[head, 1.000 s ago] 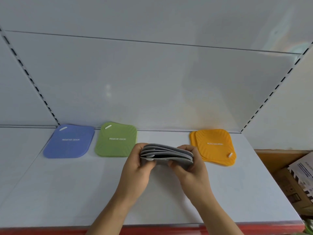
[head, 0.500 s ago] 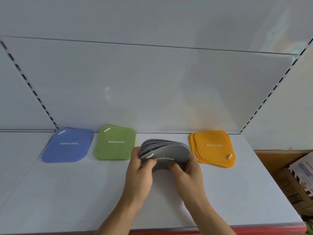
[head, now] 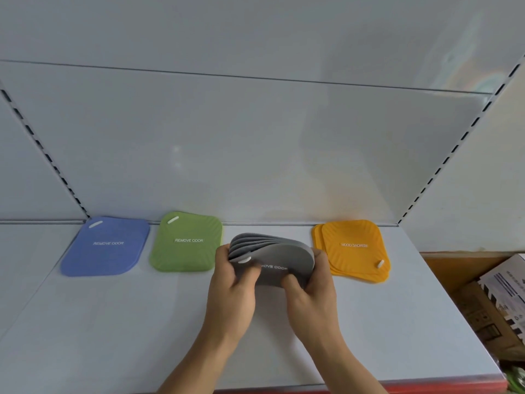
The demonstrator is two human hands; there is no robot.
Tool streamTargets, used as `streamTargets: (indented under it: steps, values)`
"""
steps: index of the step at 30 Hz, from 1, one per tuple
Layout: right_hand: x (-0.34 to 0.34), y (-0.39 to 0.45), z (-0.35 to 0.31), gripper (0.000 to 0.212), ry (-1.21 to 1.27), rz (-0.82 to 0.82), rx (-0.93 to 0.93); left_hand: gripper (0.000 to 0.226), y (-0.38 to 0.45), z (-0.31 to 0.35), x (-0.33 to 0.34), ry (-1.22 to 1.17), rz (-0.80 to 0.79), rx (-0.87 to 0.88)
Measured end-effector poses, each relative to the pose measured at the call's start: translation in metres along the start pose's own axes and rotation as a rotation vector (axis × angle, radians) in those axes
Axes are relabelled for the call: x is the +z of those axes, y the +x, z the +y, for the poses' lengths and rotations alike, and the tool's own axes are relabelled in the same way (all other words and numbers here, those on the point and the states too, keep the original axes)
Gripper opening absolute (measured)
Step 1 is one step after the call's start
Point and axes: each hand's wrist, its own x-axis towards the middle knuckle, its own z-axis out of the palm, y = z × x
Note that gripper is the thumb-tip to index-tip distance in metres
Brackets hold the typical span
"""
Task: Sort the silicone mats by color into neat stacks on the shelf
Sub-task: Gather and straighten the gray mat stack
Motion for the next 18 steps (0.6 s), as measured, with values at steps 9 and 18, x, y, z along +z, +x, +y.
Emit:
streamTargets:
  steps: [9,18]
  values:
    - [0.002,0.002,0.005,0.047,0.084,0.016,0.105,0.016,-0.004,-0.007,0.002,0.074,-0.024,0.011]
    - [-0.001,0.008,0.014,0.03,0.124,0.008,0.188,0.013,-0.002,-0.011,0.001,0.116,-0.069,0.014]
